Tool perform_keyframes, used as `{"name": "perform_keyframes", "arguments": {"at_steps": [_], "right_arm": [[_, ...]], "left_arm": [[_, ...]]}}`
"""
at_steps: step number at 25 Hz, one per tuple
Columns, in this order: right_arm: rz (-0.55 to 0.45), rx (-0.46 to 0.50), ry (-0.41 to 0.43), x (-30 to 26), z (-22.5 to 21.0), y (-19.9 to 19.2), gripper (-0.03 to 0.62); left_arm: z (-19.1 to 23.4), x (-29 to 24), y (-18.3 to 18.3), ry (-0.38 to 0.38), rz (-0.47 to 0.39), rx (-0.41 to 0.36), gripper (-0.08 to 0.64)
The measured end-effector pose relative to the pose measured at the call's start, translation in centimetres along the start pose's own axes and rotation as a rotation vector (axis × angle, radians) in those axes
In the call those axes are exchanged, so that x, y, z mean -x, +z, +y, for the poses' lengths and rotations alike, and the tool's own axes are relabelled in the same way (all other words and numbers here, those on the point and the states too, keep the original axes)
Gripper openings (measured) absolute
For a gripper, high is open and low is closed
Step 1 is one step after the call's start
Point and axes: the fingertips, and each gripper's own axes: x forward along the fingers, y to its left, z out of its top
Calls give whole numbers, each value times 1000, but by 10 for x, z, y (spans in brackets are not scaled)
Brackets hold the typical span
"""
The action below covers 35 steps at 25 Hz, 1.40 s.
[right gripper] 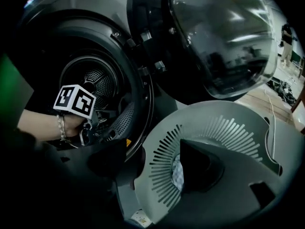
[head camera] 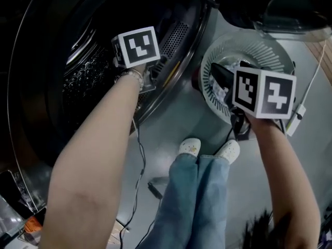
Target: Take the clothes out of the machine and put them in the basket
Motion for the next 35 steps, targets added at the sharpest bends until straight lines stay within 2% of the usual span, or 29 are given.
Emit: {"name": "perform_keyframes", "arguments": {"at_steps": [5,8,10,12,14,16,17,19,25,26,27,28,29,32,35], "right_arm": [[-25,106,21,-20,11,15,339],[-33,171,23,-32,14,22,334],[-40,190,19,-38,13,27,331],[-41,194,15,-46,11,27,331],[-32,202,12,-55,9,21,331],[-21,212,10,-62,7,16,331],[-19,215,11,-65,7,14,331],[-23,220,15,-69,7,15,331],[-44,259,4,-76,10,16,328],[-43,264,6,-78,11,14,328],[-40,266,9,-81,12,12,327],[-33,264,13,-83,13,9,325],[-25,260,16,-84,13,7,324],[-12,250,22,-81,15,3,321],[-2,243,27,-68,19,0,316]], "left_arm": [[-4,-26,-8,-46,62,-26,512],[-12,-41,-9,-83,89,-100,512],[-20,-51,-10,-132,112,-130,508],[-23,-60,-10,-168,153,-128,491],[-19,-69,-5,-138,162,-173,485],[-18,-77,-1,-92,163,-263,484],[-21,-80,-3,-98,179,-289,480],[-26,-86,-9,-128,215,-294,468],[-31,-95,-20,-164,254,-328,422],[-30,-95,-19,-161,248,-329,391],[-29,-95,-17,-154,235,-335,301],[-27,-94,-16,-145,218,-344,158],[-26,-93,-15,-139,202,-353,120],[-22,-87,-12,-113,166,-367,97],[-9,-70,-9,-44,143,-367,94]]}}
